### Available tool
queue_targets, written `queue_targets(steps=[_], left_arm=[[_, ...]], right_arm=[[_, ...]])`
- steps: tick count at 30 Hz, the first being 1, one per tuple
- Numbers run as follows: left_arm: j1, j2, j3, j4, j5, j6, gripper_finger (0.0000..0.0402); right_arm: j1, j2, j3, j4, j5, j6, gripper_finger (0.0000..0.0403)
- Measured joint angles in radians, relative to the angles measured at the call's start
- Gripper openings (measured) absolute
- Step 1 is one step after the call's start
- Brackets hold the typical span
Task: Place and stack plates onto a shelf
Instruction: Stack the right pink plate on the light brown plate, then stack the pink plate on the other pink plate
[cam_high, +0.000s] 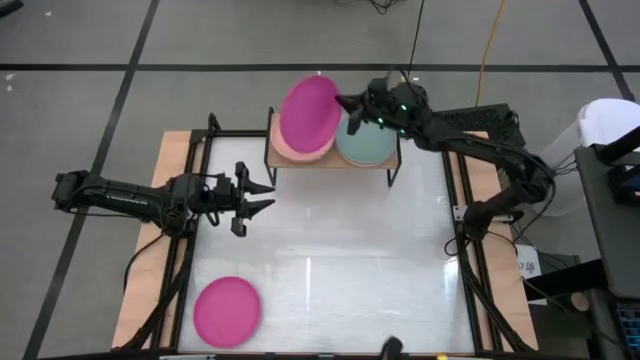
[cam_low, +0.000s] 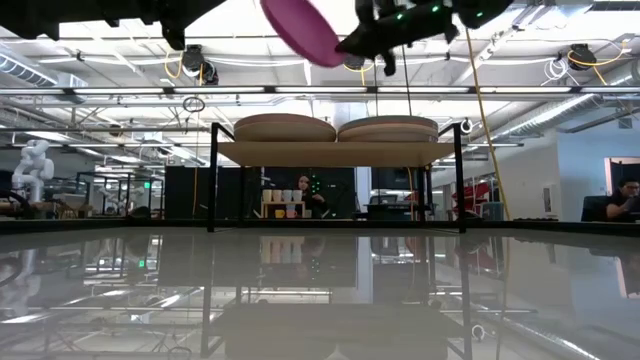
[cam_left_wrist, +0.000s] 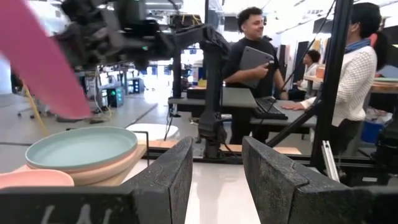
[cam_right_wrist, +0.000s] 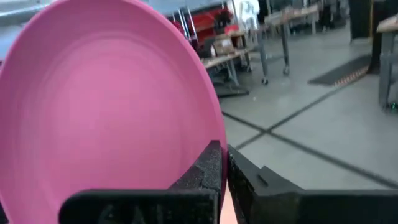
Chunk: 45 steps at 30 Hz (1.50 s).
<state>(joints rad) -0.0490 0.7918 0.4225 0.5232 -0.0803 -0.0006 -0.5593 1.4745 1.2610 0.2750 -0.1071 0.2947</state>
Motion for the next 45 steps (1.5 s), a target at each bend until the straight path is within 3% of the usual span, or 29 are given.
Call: queue_targets(steps=[7, 17, 32, 38, 45], left_arm=[[0.0, 0.0, 0.0, -0.004, 0.0, -0.001, 0.0145], [0.0, 0.0, 0.0, -0.035, 0.0, -0.023, 0.0145], [0.0, 0.0, 0.0, -0.036, 0.0, -0.026, 0.0145], [0.0, 0.0, 0.0, -0.036, 0.0, -0.026, 0.0145], [0.0, 0.0, 0.0, -0.04, -0.001, -0.026, 0.0145]], right_arm=[[-0.026, 0.151, 0.139, -0.094, -0.054, -0.008, 0.0], [-0.075, 0.271, 0.14, -0.112, -0.047, -0.02, 0.0], [-0.081, 0.292, 0.14, -0.141, -0.051, -0.05, 0.0016], [-0.079, 0.291, 0.14, -0.144, -0.054, -0.091, 0.0038], [-0.062, 0.285, 0.14, -0.136, -0.055, -0.139, 0.0103]])
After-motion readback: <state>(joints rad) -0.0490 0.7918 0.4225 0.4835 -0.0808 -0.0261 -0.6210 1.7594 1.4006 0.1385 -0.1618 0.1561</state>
